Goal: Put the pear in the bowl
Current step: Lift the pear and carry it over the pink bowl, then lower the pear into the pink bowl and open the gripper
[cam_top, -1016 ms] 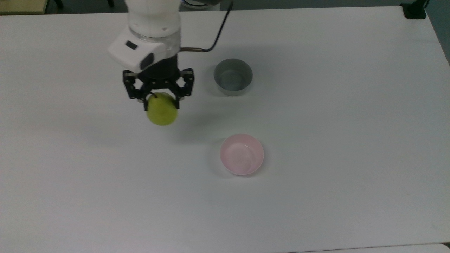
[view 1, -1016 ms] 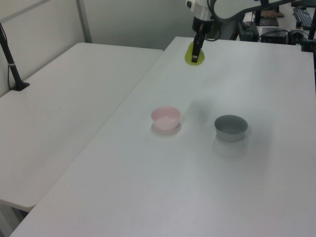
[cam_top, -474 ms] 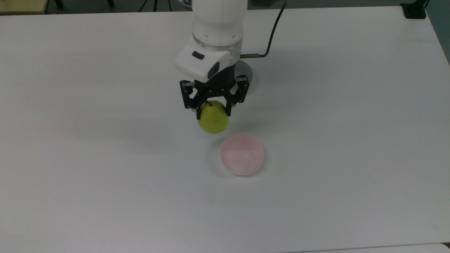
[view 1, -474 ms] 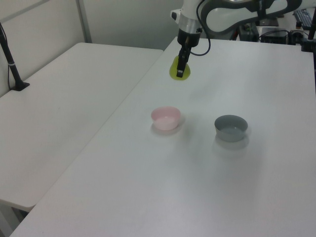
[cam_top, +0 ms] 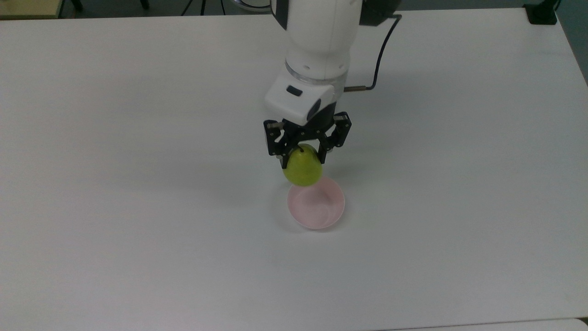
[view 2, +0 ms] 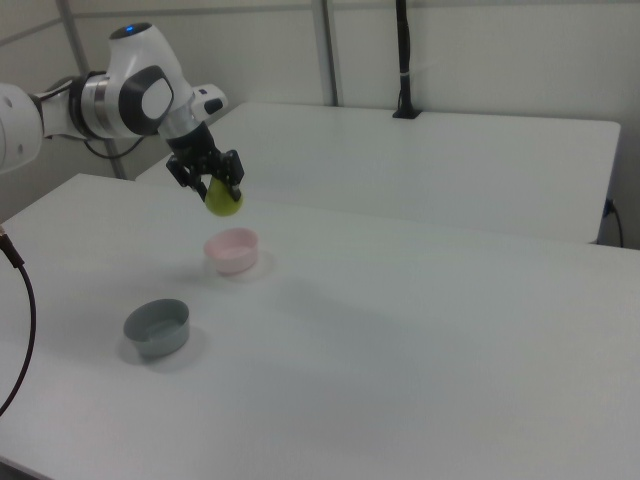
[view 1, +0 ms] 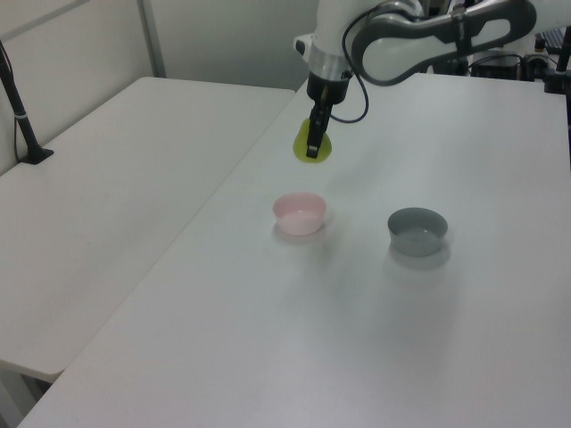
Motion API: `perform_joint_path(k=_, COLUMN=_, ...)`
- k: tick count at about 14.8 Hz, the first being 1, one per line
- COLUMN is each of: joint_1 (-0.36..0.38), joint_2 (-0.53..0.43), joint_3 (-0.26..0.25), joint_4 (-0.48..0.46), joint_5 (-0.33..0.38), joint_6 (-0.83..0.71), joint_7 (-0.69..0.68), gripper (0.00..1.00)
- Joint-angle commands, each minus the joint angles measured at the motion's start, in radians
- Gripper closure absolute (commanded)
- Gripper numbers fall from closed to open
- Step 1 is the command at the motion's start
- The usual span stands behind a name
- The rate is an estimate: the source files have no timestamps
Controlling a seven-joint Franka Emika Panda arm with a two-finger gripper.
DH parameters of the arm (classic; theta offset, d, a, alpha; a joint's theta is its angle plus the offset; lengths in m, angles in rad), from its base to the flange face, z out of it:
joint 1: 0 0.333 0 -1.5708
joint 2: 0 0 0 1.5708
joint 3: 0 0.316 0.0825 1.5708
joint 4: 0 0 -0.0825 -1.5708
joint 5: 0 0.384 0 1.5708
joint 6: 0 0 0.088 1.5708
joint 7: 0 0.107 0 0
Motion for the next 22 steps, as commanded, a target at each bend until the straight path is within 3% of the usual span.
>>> perform_joint_path(k=1, joint_1=0.025, joint_2=0.075, joint_3=-0.007, joint_4=0.024, joint_5=0.019, joint_6=0.044, joint_7=0.036, gripper=0.64)
perform_joint_path(k=5, joint_1=0.027, joint_2=0.132, joint_3=-0.001, joint_4=0.025, joint_5=0.018, joint_6=0.118, joint_7=0.068, gripper=0.63)
perform_joint_path(k=13, joint_1=0.042, joint_2=0.176, joint_3=0.001, joint_4=0.022, joint_5=0.018, joint_6=0.156, joint_7=0.086, gripper=0.48)
perform_joint_path(k=15, joint_1=0.039, joint_2=0.176, joint_3=0.001, joint_4=0.022, joint_5=0.016, joint_6=0.158, joint_7=0.095, gripper=0.4)
perform_joint_path(k=16, joint_1=0.039, joint_2=0.176, joint_3=0.001, joint_4=0.021, joint_5=0.017, joint_6=0.158, joint_7=0.095, gripper=0.23)
perform_joint_path(k=18, joint_1=0.039, joint_2=0.176, joint_3=0.001, joint_4=0.021, joint_5=0.017, joint_6=0.158, joint_7=0.097, gripper=0.18)
perform_joint_path(k=19, joint_1=0.039, joint_2=0.176, joint_3=0.001, joint_4=0.021, joint_5=0.016, joint_6=0.158, joint_7=0.097, gripper=0.0)
perform_joint_path(k=22, joint_1=0.039, joint_2=0.175, joint_3=0.001, joint_4=0.021, joint_5=0.016, joint_6=0.158, joint_7=0.097, gripper=0.0)
